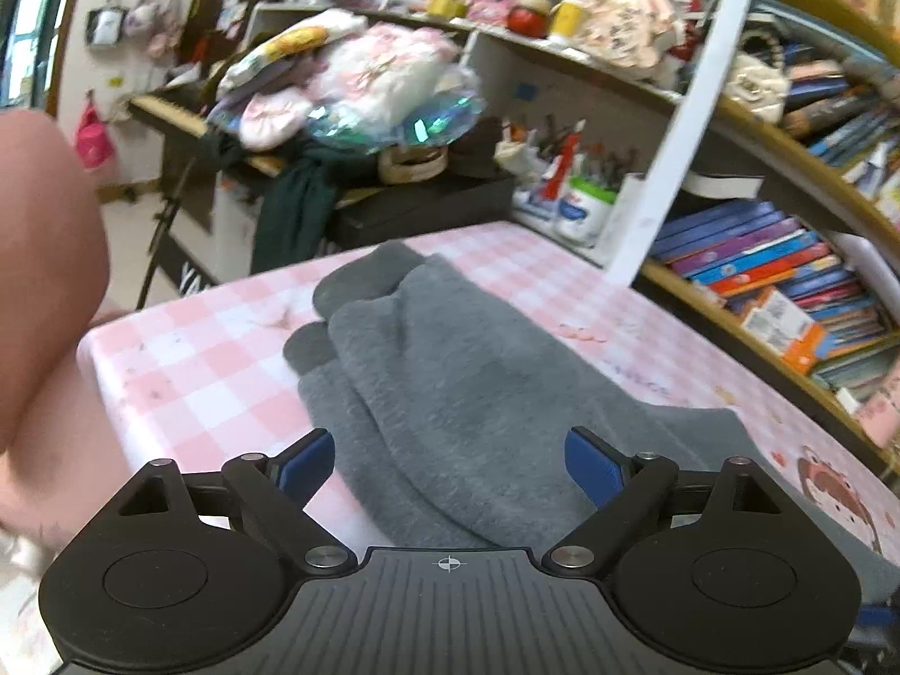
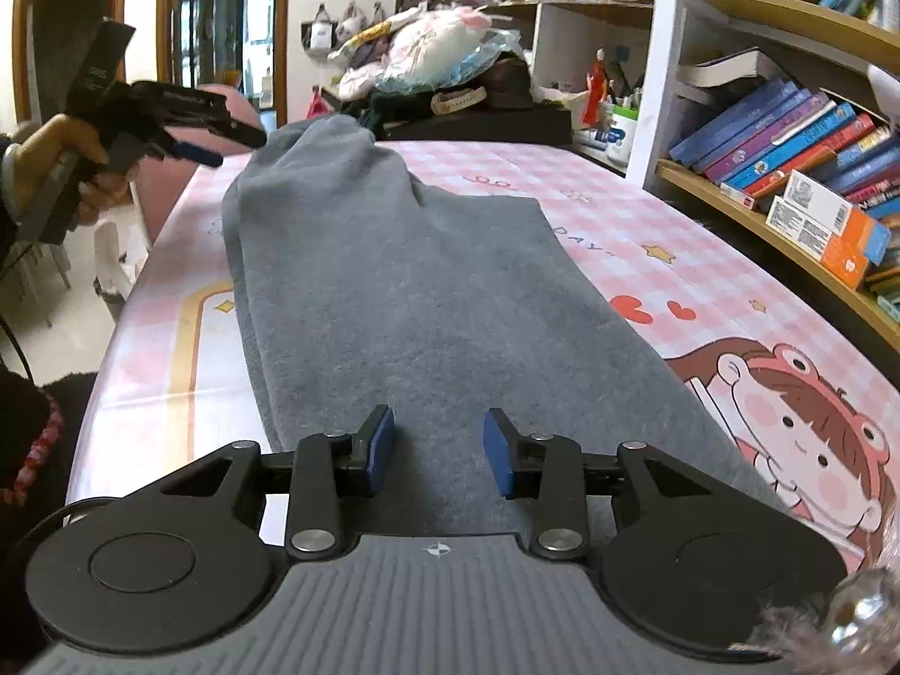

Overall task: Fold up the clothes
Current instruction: 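Move the left gripper to the stacked leg cuffs of the grey sweatpants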

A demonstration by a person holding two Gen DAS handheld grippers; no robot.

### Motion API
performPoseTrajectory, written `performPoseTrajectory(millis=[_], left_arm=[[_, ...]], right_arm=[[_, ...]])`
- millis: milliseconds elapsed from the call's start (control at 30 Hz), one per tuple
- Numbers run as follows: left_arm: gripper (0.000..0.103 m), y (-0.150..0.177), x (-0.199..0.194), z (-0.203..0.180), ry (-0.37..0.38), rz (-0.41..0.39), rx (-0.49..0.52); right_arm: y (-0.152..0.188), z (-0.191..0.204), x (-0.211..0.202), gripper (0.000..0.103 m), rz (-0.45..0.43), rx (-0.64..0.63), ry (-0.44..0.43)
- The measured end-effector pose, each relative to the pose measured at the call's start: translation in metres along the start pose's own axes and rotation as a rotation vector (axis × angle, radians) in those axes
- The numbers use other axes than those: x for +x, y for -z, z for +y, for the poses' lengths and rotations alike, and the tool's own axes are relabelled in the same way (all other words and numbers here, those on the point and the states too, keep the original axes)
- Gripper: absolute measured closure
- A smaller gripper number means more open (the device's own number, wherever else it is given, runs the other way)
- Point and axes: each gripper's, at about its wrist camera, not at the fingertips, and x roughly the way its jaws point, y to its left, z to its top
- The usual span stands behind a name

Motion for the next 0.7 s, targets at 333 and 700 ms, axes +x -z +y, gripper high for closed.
performPoseTrajectory(millis=[333,700], left_arm=[[0.012,-0.012,0.012,-0.017,-0.078,0.041,0.02],[0.027,-0.025,0.016,0.005,-0.106,-0.003,-0.105]], right_arm=[[0.006,0.002,-0.002,0.054,-0.028,0.016,0.043],[0.011,-0.011,-0.006,0.035,-0.017,0.108,0.041]])
